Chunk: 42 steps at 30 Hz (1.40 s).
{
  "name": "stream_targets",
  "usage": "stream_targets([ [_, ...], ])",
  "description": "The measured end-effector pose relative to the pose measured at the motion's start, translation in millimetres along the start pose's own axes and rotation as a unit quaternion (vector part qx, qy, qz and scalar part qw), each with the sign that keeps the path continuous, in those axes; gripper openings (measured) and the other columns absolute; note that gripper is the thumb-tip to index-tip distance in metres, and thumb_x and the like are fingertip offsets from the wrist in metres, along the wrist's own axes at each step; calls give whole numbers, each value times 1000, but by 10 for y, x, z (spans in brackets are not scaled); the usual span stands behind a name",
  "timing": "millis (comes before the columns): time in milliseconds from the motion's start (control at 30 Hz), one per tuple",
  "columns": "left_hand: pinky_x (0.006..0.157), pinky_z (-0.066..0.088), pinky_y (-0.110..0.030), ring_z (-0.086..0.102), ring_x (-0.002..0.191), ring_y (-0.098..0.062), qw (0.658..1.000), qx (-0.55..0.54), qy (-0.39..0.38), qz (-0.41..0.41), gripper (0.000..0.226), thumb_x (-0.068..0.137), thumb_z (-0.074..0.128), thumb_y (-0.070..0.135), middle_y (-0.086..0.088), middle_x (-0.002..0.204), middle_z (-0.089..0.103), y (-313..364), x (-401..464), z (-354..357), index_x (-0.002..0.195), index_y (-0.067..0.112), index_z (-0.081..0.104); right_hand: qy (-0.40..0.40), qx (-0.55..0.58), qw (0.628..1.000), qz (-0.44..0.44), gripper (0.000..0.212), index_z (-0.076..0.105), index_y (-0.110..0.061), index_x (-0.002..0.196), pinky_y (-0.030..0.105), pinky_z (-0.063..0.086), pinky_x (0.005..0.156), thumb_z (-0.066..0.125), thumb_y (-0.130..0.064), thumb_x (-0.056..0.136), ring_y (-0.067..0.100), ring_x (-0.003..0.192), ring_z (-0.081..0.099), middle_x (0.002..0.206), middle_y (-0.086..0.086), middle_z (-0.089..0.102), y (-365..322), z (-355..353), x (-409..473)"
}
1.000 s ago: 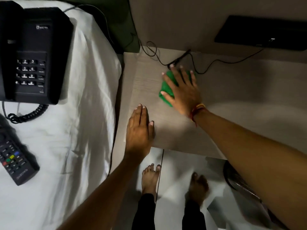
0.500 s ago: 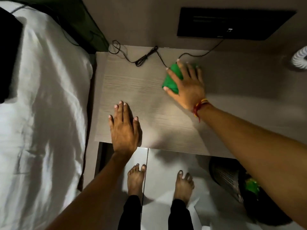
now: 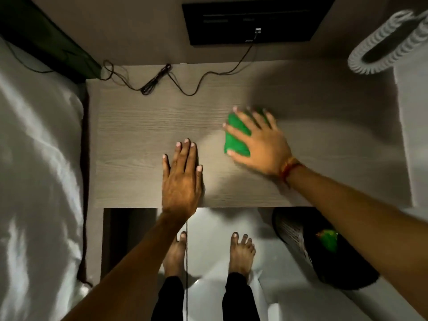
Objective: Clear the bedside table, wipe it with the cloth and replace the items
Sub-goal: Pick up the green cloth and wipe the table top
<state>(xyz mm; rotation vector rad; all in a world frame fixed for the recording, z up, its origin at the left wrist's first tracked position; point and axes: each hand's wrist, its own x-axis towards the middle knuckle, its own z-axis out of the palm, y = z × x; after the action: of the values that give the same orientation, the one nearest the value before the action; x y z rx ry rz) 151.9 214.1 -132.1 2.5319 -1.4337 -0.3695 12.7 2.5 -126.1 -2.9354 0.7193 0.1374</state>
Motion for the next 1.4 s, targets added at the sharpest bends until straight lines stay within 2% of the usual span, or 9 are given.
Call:
stream_targets([
  [233,127,7,-54,2,160,-21,1000,-6,-20,14,57,109,26,29,-4,172,13,249,-110,96,162,11,18,23,16,994,104,70,41,-35,148,60,16,120,39,-68,87,37,150,23,166,4,20,48,-79,167],
  [367,127,8,-54,4,159,-22,1000,-16,-15,-10,57,108,24,29,-7,171,15,349,-115,127,161,9,20,-7,17,999,-37,68,38,-35,151,58,13,121,39,-67,91,35,153,17,168,6,18,-192,11,-712],
  [467,127,9,-55,3,159,-22,1000,-3,-25,0,58,108,21,32,-6,172,12,385,-160,154,162,10,17,-31,-14,992,-118,68,36,-36,152,57,13,122,36,-69,93,34,153,17,168,7,17,119,8,-1058],
  [533,128,8,-54,2,159,-22,999,11,-31,7,59,108,18,34,-6,172,10,416,-207,185,162,10,14,-23,-38,996,-79,68,38,-36,151,55,15,122,38,-70,91,34,152,22,167,7,19,497,12,-973],
  [633,129,5,-51,1,159,-22,1000,13,-27,0,59,109,19,33,-5,172,8,471,-241,217,162,11,12,8,-18,997,71,68,41,-39,148,54,20,120,41,-69,88,36,147,31,165,4,26,1045,-45,-638],
  [767,129,4,-50,-1,159,-22,1000,12,-24,-8,58,110,21,32,-4,172,6,506,-238,229,163,11,10,30,-1,982,186,66,43,-37,147,57,22,119,42,-68,89,35,147,30,165,3,25,1312,-117,-439],
  [1167,129,2,-50,-6,159,-25,998,-4,-66,-3,61,105,22,25,-7,172,0,563,-251,63,163,10,6,-7,34,973,228,71,34,-36,153,61,11,121,41,-68,90,32,153,18,168,3,17,-103,105,-1727],
  [1300,128,5,-55,2,159,-27,995,-33,-75,50,83,89,54,16,-8,172,7,333,-346,-125,162,8,15,1,60,983,172,73,30,-35,155,62,10,120,41,-67,90,33,154,14,168,3,16,-682,110,-1373],
  [1400,127,6,-55,4,159,-27,998,-32,-46,9,85,88,61,9,-8,172,9,-15,-479,-240,161,8,18,12,81,992,97,75,30,-33,155,61,9,120,44,-62,88,33,155,11,168,4,16,-1180,119,-1039],
])
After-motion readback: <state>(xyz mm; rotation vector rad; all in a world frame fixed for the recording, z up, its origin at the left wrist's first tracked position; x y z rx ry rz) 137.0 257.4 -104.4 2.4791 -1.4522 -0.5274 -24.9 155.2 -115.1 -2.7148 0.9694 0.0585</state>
